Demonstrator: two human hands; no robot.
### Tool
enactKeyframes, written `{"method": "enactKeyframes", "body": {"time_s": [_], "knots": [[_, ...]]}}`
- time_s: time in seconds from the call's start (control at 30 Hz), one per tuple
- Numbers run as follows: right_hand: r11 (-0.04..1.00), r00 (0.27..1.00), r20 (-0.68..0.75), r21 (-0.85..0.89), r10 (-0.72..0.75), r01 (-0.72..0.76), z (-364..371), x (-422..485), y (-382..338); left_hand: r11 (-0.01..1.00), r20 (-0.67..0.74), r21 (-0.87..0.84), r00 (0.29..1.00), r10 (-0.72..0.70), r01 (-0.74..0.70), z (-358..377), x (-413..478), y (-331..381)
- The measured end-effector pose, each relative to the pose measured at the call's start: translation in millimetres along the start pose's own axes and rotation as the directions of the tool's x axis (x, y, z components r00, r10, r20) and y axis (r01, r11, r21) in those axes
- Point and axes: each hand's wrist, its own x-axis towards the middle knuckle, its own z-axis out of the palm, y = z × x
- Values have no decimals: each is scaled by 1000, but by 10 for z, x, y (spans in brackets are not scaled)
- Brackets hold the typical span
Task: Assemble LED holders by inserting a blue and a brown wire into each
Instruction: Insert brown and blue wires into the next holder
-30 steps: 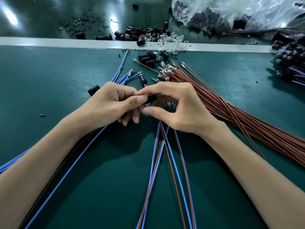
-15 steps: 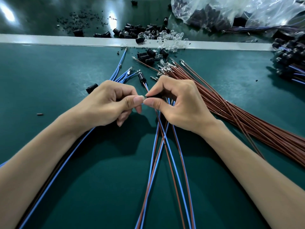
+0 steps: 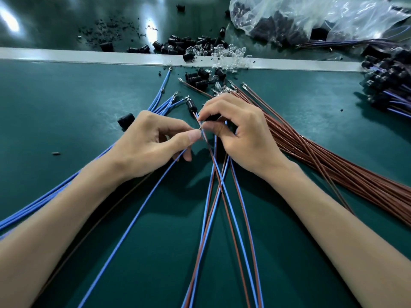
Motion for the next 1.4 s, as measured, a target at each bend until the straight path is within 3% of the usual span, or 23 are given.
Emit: {"method": "enactKeyframes", "body": {"time_s": [0.1, 0.17, 0.23, 0.33, 0.5, 0.7, 0.77, 0.83, 0.9, 1.07, 1.4], "knots": [[998, 999, 46, -56, 23, -20, 16, 5, 1, 913, -254, 401, 950, 182, -68, 63, 2, -28], [996, 997, 70, -89, 27, -21, 37, -5, 0, 810, -399, 586, 876, 270, 18, 23, 8, -70], [994, 997, 70, -110, 33, -25, 46, -11, -1, 705, -448, 693, 857, 254, 154, -44, 20, -117], [991, 998, 51, -130, 36, -29, 42, -16, 2, 657, -422, 711, 900, 111, 253, -80, 58, -215], [984, 998, 26, -168, 61, -56, 34, 17, -72, 675, -392, 712, 907, 152, 194, -27, 85, -246], [922, 983, -32, -343, 182, -182, 6, 704, -81, 614, -343, 775, 915, 210, 149, -13, 92, -250], [839, 948, 31, -474, 318, -266, 62, 946, 44, 609, -339, 780, 916, 212, 148, -14, 95, -257], [743, 861, 134, -581, 491, -333, 144, 1066, 165, 610, -352, 775, 915, 199, 166, -13, 94, -261], [703, 799, 190, -616, 571, -355, 233, 1057, 258, 615, -359, 769, 914, 190, 175, -9, 98, -262], [722, 880, 7, -575, 475, -385, 307, 933, 314, 615, -355, 770, 915, 190, 172, -11, 102, -266], [774, 927, -191, -512, 321, -374, 250, 905, 269, 626, -351, 759, 922, 164, 178, -6, 109, -255]]}}
